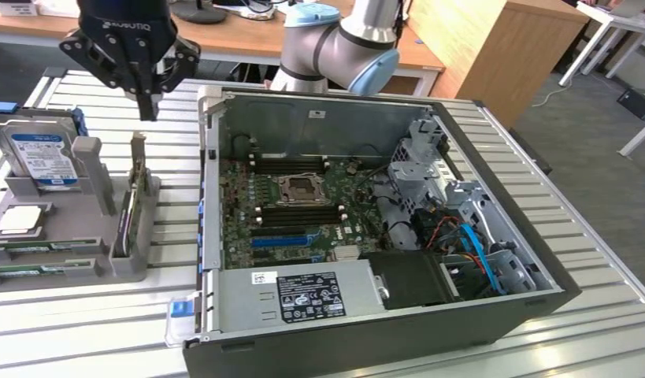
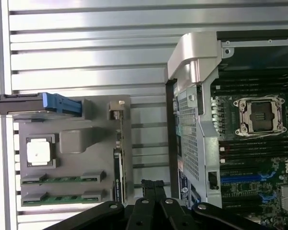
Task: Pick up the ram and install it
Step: 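Reach for the ram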
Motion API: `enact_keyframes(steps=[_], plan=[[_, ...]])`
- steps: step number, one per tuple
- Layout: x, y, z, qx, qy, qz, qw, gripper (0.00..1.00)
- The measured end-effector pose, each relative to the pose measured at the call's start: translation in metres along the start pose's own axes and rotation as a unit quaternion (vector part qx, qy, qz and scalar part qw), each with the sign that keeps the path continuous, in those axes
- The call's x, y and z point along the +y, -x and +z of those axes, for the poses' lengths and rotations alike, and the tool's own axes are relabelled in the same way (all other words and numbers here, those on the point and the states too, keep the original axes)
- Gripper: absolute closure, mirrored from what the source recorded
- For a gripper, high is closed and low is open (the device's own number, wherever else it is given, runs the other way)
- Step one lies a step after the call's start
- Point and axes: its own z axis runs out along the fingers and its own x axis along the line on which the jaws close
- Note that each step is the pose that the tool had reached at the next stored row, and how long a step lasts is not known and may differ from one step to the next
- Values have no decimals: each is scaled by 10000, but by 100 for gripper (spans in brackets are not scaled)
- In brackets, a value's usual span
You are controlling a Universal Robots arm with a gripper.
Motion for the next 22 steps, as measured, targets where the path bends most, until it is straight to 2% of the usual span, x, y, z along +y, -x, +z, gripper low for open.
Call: enact_keyframes(steps=[12, 16, 22], plan=[[-25, -311, 19, 42, -12, 1, 10000, 89], [-32, -408, 28, 70, -19, 2, 10000, 89], [-43, -543, 45, 140, -38, 5, 9999, 89]])
